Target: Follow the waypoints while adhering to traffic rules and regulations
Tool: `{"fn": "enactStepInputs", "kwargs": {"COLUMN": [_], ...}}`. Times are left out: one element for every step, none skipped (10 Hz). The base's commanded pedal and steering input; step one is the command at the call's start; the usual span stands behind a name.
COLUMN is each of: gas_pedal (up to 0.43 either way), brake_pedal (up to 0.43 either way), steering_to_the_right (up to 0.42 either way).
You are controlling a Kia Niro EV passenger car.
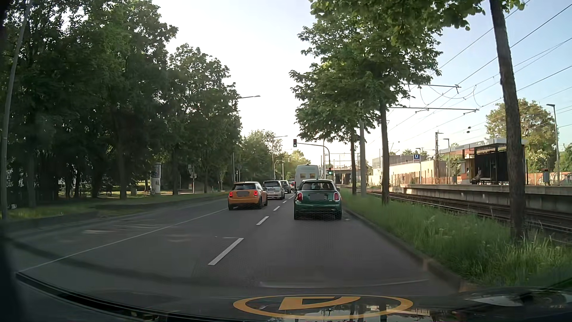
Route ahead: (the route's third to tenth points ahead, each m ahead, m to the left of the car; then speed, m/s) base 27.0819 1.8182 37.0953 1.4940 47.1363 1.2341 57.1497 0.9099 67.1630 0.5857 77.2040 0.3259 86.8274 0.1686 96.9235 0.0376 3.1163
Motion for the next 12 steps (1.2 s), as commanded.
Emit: {"fn": "enactStepInputs", "kwargs": {"gas_pedal": [0.209, 0.209, 0.22, 0.22, 0.22, 0.228, 0.228, 0.268, 0.28, 0.28, 0.287, 0.311], "brake_pedal": [0.0, 0.0, 0.0, 0.0, 0.0, 0.0, 0.0, 0.0, 0.0, 0.0, 0.0, 0.0], "steering_to_the_right": [-0.01, -0.01, -0.01, -0.01, -0.01, -0.01, -0.009, -0.006, -0.005, -0.005, -0.005, -0.004]}}
